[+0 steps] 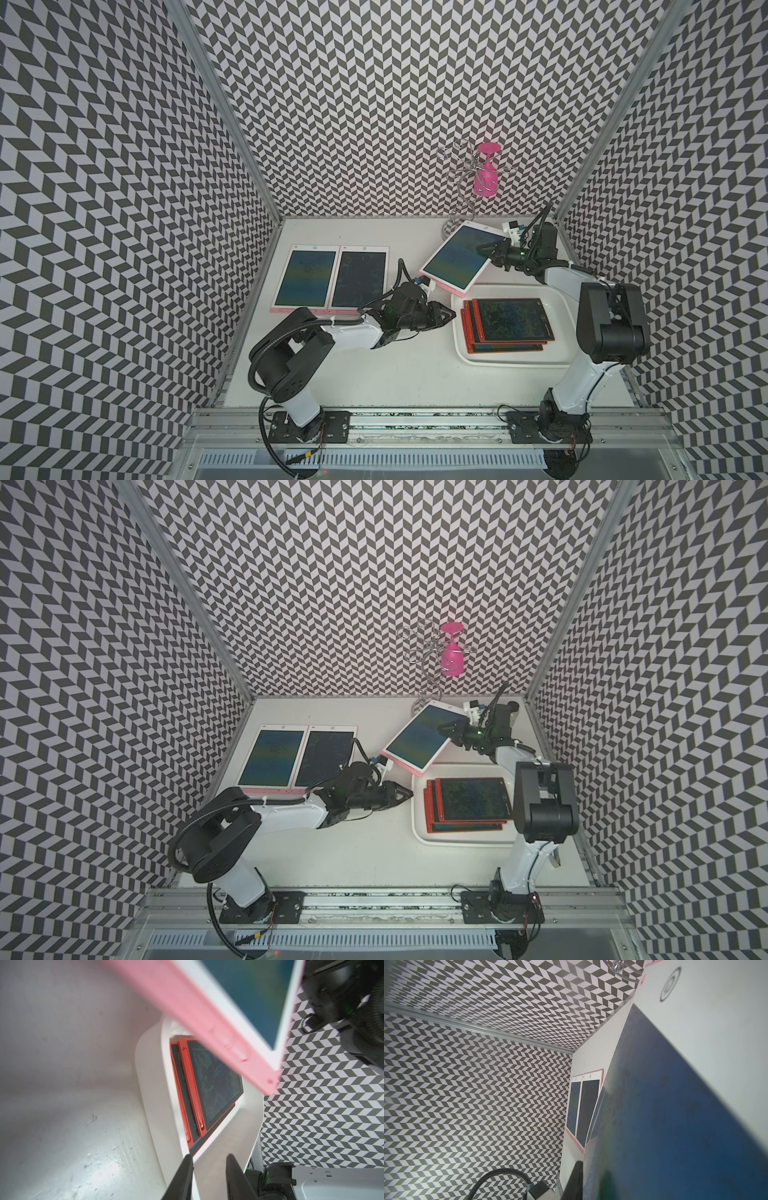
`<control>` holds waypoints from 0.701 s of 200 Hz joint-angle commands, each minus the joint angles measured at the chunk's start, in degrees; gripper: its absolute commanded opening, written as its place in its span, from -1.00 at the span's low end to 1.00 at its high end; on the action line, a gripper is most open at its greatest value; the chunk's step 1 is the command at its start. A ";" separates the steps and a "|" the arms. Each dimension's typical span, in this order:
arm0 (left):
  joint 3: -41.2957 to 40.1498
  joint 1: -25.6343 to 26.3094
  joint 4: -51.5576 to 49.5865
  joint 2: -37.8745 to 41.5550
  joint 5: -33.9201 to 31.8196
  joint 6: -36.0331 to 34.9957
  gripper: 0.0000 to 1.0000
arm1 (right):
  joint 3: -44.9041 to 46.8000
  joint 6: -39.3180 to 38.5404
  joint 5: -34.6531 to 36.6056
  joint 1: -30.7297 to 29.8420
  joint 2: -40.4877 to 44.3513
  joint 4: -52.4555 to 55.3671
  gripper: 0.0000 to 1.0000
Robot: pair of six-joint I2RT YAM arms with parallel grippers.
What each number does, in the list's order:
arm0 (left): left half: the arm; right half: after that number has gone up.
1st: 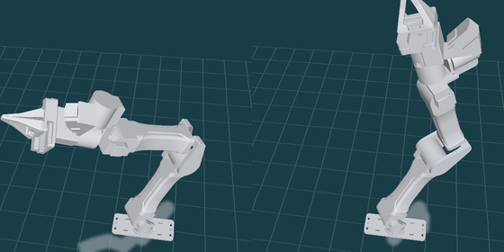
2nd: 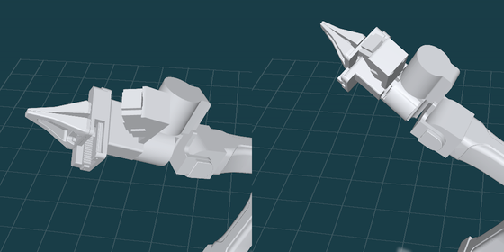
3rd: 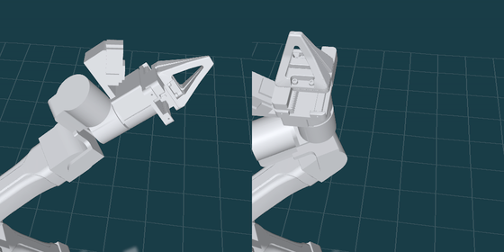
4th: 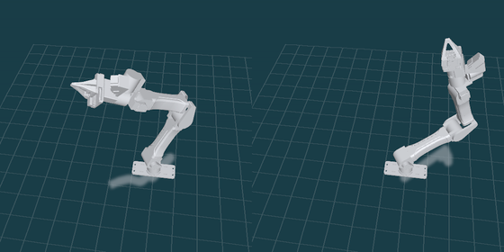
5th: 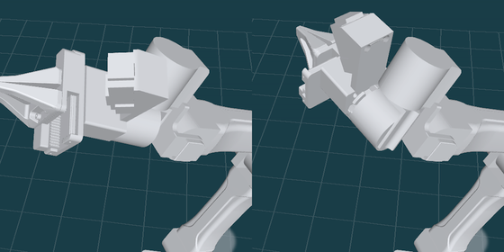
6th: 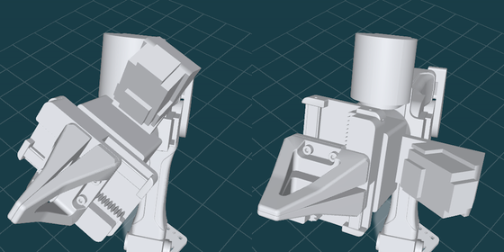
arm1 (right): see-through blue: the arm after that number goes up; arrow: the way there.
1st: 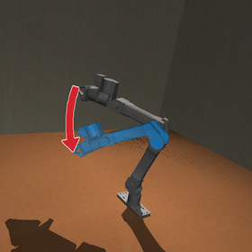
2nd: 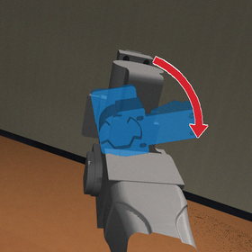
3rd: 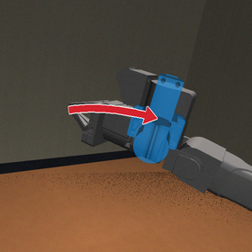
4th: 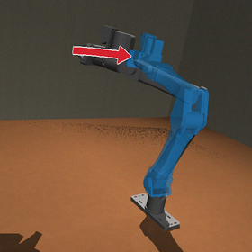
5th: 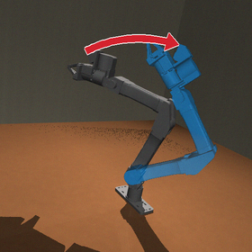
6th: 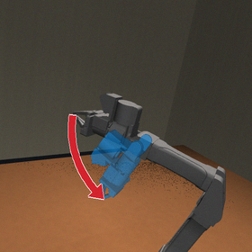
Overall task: Take out the writing tablet from the storage box
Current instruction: Move the storage box to the center of the board, then place the writing tablet at the center of the board.
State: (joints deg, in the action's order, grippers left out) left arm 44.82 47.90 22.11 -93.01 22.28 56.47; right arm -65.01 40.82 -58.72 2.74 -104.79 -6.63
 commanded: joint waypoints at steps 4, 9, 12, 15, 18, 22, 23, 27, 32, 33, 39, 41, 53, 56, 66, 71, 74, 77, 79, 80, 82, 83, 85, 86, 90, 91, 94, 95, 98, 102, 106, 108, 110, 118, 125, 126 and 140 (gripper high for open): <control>-1.35 -0.52 -5.91 5.78 -4.48 -4.67 -0.39 | -4.56 -4.69 -0.24 -0.85 -1.69 3.38 -0.69; -1.70 -0.53 -6.91 6.94 -5.07 -5.11 -0.39 | -5.31 -5.71 0.12 -1.23 -2.00 4.70 -0.69; -1.94 -0.60 -7.52 7.69 -5.59 -5.34 -0.39 | -5.82 -6.27 0.32 -1.47 -2.21 5.65 -0.69; -2.21 -0.61 -8.09 8.43 -6.03 -5.55 -0.39 | -6.40 -7.00 0.43 -1.70 -2.49 6.47 -0.69; -2.55 -0.64 -8.70 9.17 -6.48 -5.77 -0.39 | -6.79 -7.65 0.54 -1.93 -2.69 7.21 -0.69; -2.90 -0.76 -9.47 10.26 -7.00 -6.07 -0.39 | -7.44 -8.21 0.80 -2.23 -2.94 8.05 -0.69; -2.98 -0.78 -9.73 10.50 -7.17 -6.18 -0.39 | -7.51 -8.30 0.89 -2.31 -3.04 8.31 -0.69; -3.50 -0.89 -10.49 11.69 -7.84 -6.41 -0.39 | -8.00 -8.78 1.12 -2.62 -3.27 8.94 -0.69; -4.10 -1.03 -11.47 13.24 -8.60 -6.61 -0.38 | -8.68 -9.32 1.43 -3.01 -3.72 9.86 -0.69; -4.29 -1.04 -11.60 13.49 -8.72 -6.66 -0.38 | -8.79 -9.51 1.51 -3.10 -3.82 10.05 -0.69; -4.97 -1.37 -12.88 15.37 -9.62 -7.01 -0.38 | -9.85 -10.50 1.58 -3.55 -4.42 11.47 -0.69; -5.24 -1.60 -13.23 16.12 -9.80 -7.12 -0.37 | -10.22 -10.89 1.65 -3.71 -4.62 12.06 -0.69; -6.64 -2.62 -15.86 20.13 -12.02 -7.68 -0.35 | -13.13 -13.71 1.92 -4.81 -6.48 16.03 -0.68; -6.99 -2.97 -16.55 21.29 -12.55 -7.80 -0.34 | -13.77 -14.20 1.98 -5.03 -6.94 17.08 -0.68; -7.99 -4.27 -18.40 24.80 -14.01 -8.27 -0.31 | -15.85 -16.00 2.49 -6.01 -8.39 19.58 -0.68; -8.51 -5.11 -19.08 26.39 -14.48 -8.51 -0.28 | -16.54 -16.52 2.72 -6.43 -8.94 20.16 -0.68; -8.85 -5.62 -19.53 27.28 -14.64 -8.68 -0.28 | -16.76 -16.70 2.80 -6.70 -9.26 20.32 -0.68; -9.09 -6.18 -20.02 28.02 -14.83 -8.79 -0.27 | -17.01 -16.71 2.82 -6.96 -9.55 20.34 -0.68; -9.19 -6.58 -20.38 28.58 -14.86 -8.91 -0.26 | -17.13 -16.66 2.86 -7.09 -9.68 20.34 -0.68; -9.29 -6.89 -20.50 28.80 -14.88 -8.96 -0.26 | -17.19 -16.66 2.84 -7.16 -9.79 20.34 -0.68; -9.42 -7.28 -20.80 29.30 -14.90 -8.93 -0.26 | -17.30 -16.72 2.83 -7.38 -9.99 20.34 -0.68; -9.45 -7.46 -20.93 29.52 -14.90 -8.97 -0.25 | -17.37 -16.73 2.82 -7.48 -10.08 20.30 -0.68; -9.59 -7.93 -21.13 29.83 -14.79 -9.08 -0.25 | -17.50 -16.73 2.75 -7.71 -10.21 20.25 -0.68; -9.67 -8.10 -21.27 30.09 -14.71 -9.13 -0.25 | -17.55 -16.78 2.79 -7.82 -10.28 20.21 -0.68; -10.01 -9.14 -21.58 30.76 -14.39 -9.30 -0.24 | -17.94 -16.82 2.86 -8.22 -10.77 20.31 -0.68; -10.01 -9.36 -21.62 30.95 -14.25 -9.33 -0.24 | -18.03 -16.91 2.89 -8.30 -10.86 20.33 -0.68; -10.28 -10.13 -21.93 31.41 -14.06 -9.43 -0.24 | -18.42 -17.07 3.03 -8.63 -11.16 20.61 -0.68; -10.28 -10.34 -22.02 31.54 -13.79 -9.48 -0.24 | -18.54 -17.12 3.10 -8.72 -11.32 20.69 -0.68; -10.46 -11.12 -22.18 31.90 -13.44 -9.62 -0.24 | -18.97 -17.37 3.16 -9.13 -11.60 21.10 -0.68; -10.65 -12.02 -22.40 32.43 -12.93 -9.78 -0.24 | -19.67 -17.70 3.17 -9.56 -12.11 21.65 -0.68; -10.87 -12.85 -22.65 32.81 -12.51 -9.94 -0.24 | -20.39 -18.07 3.17 -9.98 -12.66 22.17 -0.67; -10.95 -13.28 -22.75 32.98 -12.30 -10.01 -0.24 | -20.72 -18.12 3.15 -10.13 -13.01 22.40 -0.67; -11.04 -13.62 -22.84 33.16 -12.03 -10.05 -0.24 | -21.17 -18.20 3.17 -10.39 -13.27 22.68 -0.67; -11.48 -14.98 -23.07 33.95 -11.39 -10.31 -0.24 | -22.72 -18.75 3.54 -11.09 -14.54 24.21 -0.68; -11.79 -16.15 -23.41 34.56 -10.94 -10.62 -0.24 | -24.17 -19.64 3.64 -11.81 -15.58 25.58 -0.67; -11.91 -16.29 -23.46 34.70 -10.85 -10.65 -0.24 | -24.32 -19.77 3.71 -11.89 -15.69 25.78 -0.68; -12.66 -18.04 -23.78 36.05 -10.30 -11.00 -0.24 | -27.10 -21.37 4.39 -13.04 -17.62 28.73 -0.67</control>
State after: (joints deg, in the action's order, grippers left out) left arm 33.67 32.27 1.37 -59.11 10.94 47.44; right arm -87.22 23.90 -54.65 -8.38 -120.09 18.15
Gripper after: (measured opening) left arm 0.379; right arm 0.164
